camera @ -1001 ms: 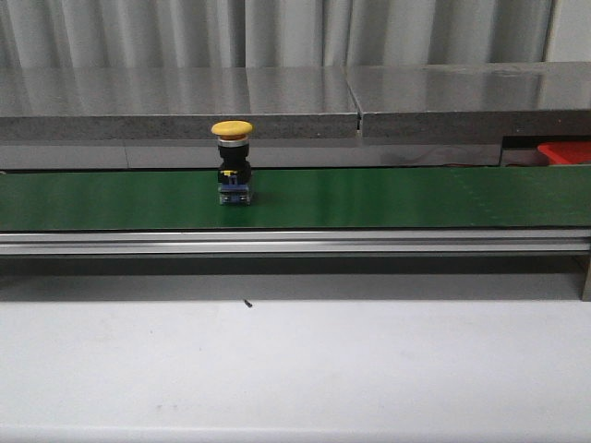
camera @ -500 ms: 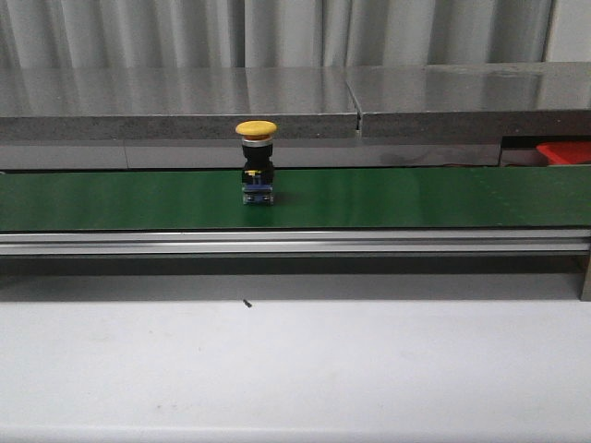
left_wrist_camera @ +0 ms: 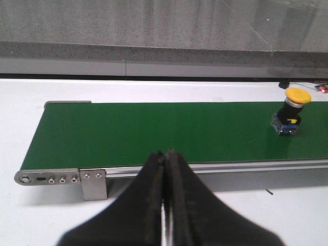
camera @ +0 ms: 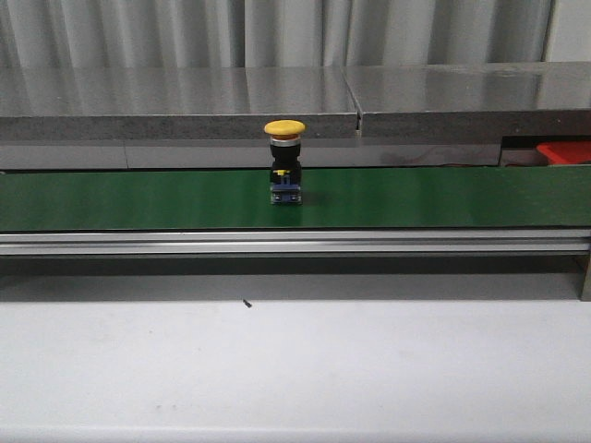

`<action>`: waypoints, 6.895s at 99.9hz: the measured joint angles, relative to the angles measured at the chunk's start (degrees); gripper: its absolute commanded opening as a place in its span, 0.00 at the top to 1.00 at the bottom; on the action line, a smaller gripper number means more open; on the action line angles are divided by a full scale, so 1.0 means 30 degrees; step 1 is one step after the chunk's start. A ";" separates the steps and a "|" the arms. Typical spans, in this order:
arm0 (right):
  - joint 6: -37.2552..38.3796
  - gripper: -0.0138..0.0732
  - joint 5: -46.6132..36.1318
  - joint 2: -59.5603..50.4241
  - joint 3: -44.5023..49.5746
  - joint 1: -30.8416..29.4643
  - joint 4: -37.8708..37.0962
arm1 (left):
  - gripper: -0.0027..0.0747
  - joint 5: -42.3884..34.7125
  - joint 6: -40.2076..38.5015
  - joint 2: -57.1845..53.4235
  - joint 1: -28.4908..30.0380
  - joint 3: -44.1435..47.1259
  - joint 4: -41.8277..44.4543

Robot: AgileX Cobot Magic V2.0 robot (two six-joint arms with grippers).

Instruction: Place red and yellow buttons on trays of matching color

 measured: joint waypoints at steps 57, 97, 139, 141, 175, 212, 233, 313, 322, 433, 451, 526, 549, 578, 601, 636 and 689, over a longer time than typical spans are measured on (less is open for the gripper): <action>-0.2970 0.21 0.1762 -0.3358 -0.1221 1.0678 0.0000 | 0.99 0.0000 0.0000 0.0000 0.0000 0.0000 0.0000; -0.3134 0.21 0.3126 0.1838 -0.5533 1.4570 0.0000 | 0.99 0.0000 0.0000 0.0000 0.0000 0.0000 0.0000; -0.3140 0.21 0.4498 0.5715 -0.9191 1.5230 0.0431 | 0.99 0.0000 0.0000 0.0000 0.0000 0.0000 0.0000; -0.3140 0.21 0.4533 0.5815 -0.9324 1.5230 0.0440 | 0.99 0.0000 0.0000 0.0000 0.0000 0.0000 0.0000; -0.3140 0.22 0.4685 0.7948 -1.1202 1.5230 0.0673 | 0.99 0.0000 0.0000 -0.0011 0.0000 0.0000 0.0000; -0.3177 0.44 0.4573 0.9069 -1.1773 1.5230 0.0704 | 0.99 0.0000 0.0000 -0.0011 0.0000 0.0000 0.0000; -0.3177 0.53 0.4560 0.9069 -1.1773 1.5230 0.0704 | 0.99 0.0000 0.0000 -0.0011 0.0000 0.0000 0.0000; -0.2361 0.75 1.0304 0.1253 -0.9569 0.4822 0.0704 | 0.99 0.0000 0.0000 -0.0011 0.0000 0.0000 0.0000; -0.2318 0.75 0.9962 0.0610 -0.8264 0.2258 0.0704 | 0.99 0.0000 0.0000 -0.0011 0.0000 0.0000 0.0000; -0.2300 0.75 0.1874 0.6396 -0.4243 -0.4291 0.2079 | 0.99 0.0000 0.0000 -0.0011 0.0000 0.0000 0.0000; -0.2330 0.75 0.1874 0.6526 -0.4243 -0.4291 0.2273 | 0.99 0.0000 0.0000 -0.0011 0.0000 0.0000 0.0000; -0.2330 0.30 0.2817 0.6806 -0.4202 -0.4291 0.2385 | 0.99 0.0000 0.0000 -0.0011 0.0000 0.0000 0.0000; -0.2330 0.30 0.2699 0.4237 -0.4202 -0.4291 0.2635 | 0.99 0.0000 0.0000 -0.0011 0.0000 0.0000 0.0000; -0.2865 0.30 0.1808 -0.0109 -0.4162 -0.0875 0.3110 | 0.99 0.0000 0.0000 -0.0011 0.0000 0.0000 0.0000; -0.3413 0.31 0.1685 -0.3085 -0.4030 0.4105 0.2678 | 0.99 0.0000 0.0000 -0.0011 0.0000 0.0000 0.0000; -0.3497 0.64 0.1393 -0.6872 -0.0552 0.8916 0.1056 | 0.99 0.0000 0.0000 -0.0011 0.0000 0.0000 0.0000; -0.3534 0.92 0.1205 -0.9362 0.1731 0.9480 0.0715 | 0.99 0.0000 0.0000 -0.0011 0.0000 0.0000 0.0000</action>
